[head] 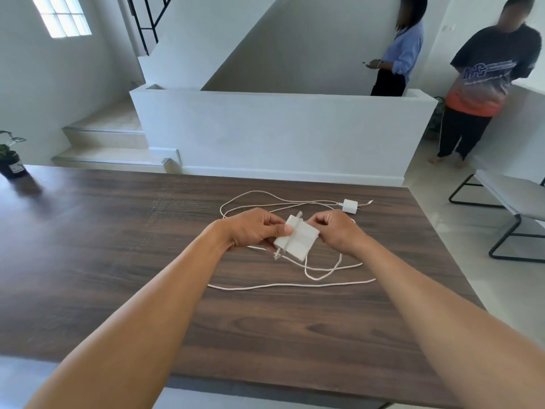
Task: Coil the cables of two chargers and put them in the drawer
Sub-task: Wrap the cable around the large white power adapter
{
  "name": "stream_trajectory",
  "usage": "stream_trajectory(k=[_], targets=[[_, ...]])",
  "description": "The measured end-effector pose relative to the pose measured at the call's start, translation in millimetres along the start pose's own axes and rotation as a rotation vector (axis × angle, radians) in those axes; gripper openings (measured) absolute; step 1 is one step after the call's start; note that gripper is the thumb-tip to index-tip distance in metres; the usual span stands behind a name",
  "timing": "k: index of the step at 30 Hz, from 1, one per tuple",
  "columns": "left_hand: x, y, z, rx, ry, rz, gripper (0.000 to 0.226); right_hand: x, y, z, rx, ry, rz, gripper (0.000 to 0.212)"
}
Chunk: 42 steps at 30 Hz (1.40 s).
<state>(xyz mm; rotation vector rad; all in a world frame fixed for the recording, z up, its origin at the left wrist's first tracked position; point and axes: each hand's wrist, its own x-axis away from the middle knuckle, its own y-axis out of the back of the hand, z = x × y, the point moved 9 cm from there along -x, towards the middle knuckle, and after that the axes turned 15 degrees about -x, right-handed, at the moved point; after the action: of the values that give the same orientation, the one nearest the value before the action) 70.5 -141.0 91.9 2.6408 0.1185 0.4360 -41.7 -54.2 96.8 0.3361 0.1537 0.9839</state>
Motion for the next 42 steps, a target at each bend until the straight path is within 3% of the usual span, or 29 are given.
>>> stream_trajectory(k=[6, 15, 26, 34, 39, 42], targets=[[3, -4, 21, -0.099, 0.062, -0.053, 0.028, -4, -7, 15, 0.189, -0.068, 0.115, 0.023], [0, 5, 35, -0.080, 0.174, -0.228, 0.030, 6, -24, 35, 0.349, 0.058, 0.037, 0.025], [-2, 20, 44, 0.228, 0.286, -0.495, 0.041, 35, -43, 37, 0.383, 0.323, -0.124, 0.028], [1, 15, 43, 0.363, 0.307, -0.488, 0.038, 58, -50, 32, 0.468, 0.557, -0.279, 0.029], [4, 14, 43, 0.570, 0.301, -0.520, 0.030, 70, -49, 37, 0.479, 0.687, -0.359, 0.030], [7, 18, 44, 0.636, 0.277, -0.510, 0.027, 68, -48, 27, 0.342, 0.653, -0.354, 0.024]])
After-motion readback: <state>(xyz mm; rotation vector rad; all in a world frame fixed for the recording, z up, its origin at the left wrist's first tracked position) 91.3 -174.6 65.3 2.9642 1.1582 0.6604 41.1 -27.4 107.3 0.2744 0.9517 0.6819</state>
